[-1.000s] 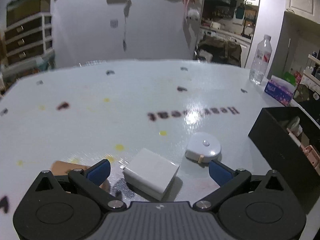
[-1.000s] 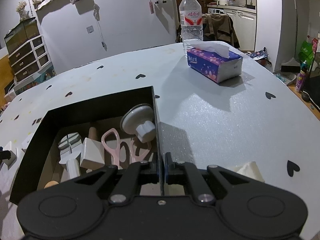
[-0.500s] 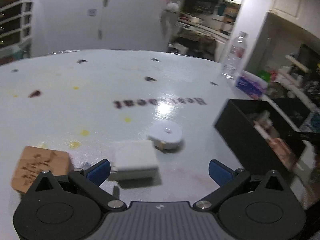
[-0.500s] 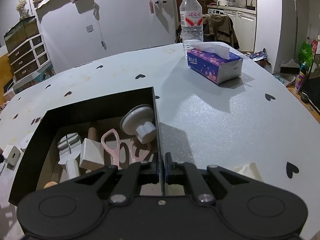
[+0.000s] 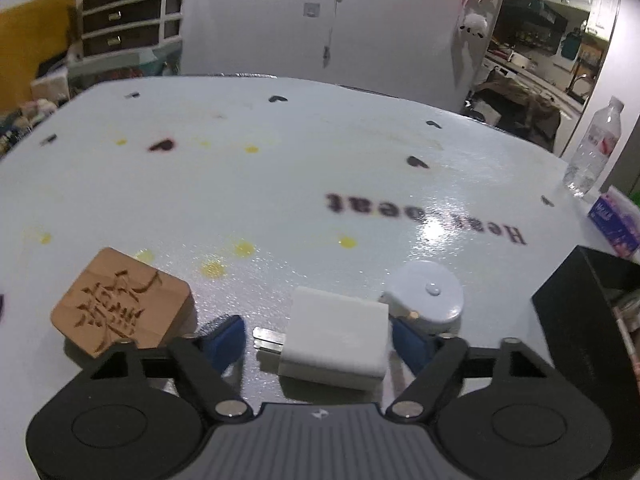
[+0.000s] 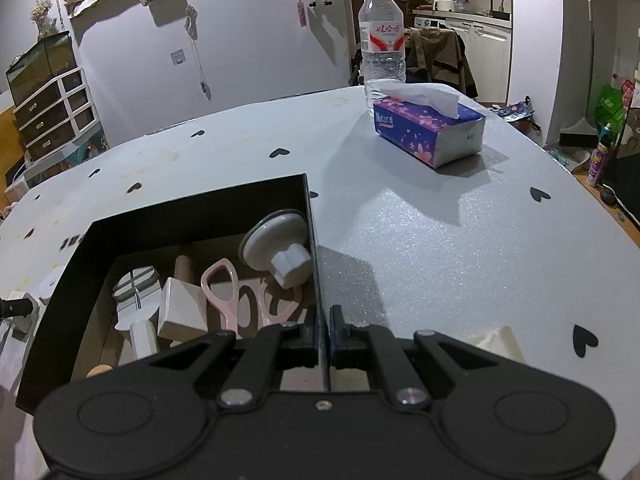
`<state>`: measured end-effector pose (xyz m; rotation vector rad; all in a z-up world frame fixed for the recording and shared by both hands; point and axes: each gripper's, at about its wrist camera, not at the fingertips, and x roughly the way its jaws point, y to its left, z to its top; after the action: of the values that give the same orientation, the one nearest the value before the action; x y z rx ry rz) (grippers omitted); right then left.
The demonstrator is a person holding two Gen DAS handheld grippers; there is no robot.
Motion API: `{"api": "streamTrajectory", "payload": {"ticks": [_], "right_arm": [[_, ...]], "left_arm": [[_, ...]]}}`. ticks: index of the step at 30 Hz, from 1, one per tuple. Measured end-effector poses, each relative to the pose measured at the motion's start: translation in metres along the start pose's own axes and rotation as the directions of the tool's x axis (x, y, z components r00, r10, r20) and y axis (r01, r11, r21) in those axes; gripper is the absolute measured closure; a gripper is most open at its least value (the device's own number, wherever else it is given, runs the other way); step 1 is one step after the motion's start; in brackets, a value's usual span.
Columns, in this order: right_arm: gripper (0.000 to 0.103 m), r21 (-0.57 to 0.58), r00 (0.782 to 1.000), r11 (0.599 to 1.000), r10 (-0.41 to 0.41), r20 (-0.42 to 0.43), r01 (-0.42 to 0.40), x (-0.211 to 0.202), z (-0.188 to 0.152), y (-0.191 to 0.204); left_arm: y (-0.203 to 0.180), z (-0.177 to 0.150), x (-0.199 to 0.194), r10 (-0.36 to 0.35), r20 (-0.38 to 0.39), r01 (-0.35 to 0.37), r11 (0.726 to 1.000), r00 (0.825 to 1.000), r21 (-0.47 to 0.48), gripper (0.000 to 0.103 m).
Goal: Organize rigid objects
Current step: 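Grasp the white charger with the left gripper, then carry the white charger into the black box and open the left gripper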
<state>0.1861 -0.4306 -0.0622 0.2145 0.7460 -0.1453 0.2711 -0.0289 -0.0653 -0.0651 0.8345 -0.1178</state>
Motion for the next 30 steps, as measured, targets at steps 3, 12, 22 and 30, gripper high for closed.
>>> {"api": "streamTrajectory", "payload": {"ticks": [3,12,22,30], "right_arm": [[0.098,0.002,1.0,1.0,0.0,0.001,0.0,0.0,0.0,0.0],[0.098,0.001,1.0,1.0,0.008,0.004,-0.008,-0.001,-0.001,-0.002],[0.097,-0.004,0.999,0.999,0.041,-0.012,-0.041,0.0,0.002,-0.006],[0.096,0.0,0.998,0.998,0.061,-0.026,-0.061,0.001,0.004,-0.009]], "left_arm": [[-0.002,-0.001,-0.003,-0.003,0.007,0.003,1.0,1.0,0.019,0.034],[-0.012,-0.006,-0.028,-0.18,0.045,0.179,0.984,0.983,0.023,0.035],[-0.101,0.013,-0.065,-0.578,-0.05,0.547,0.736,0.815,0.399,0.035],[-0.19,0.01,-0.038,-0.614,-0.329,0.666,0.466,0.718,0.583,0.035]]}}
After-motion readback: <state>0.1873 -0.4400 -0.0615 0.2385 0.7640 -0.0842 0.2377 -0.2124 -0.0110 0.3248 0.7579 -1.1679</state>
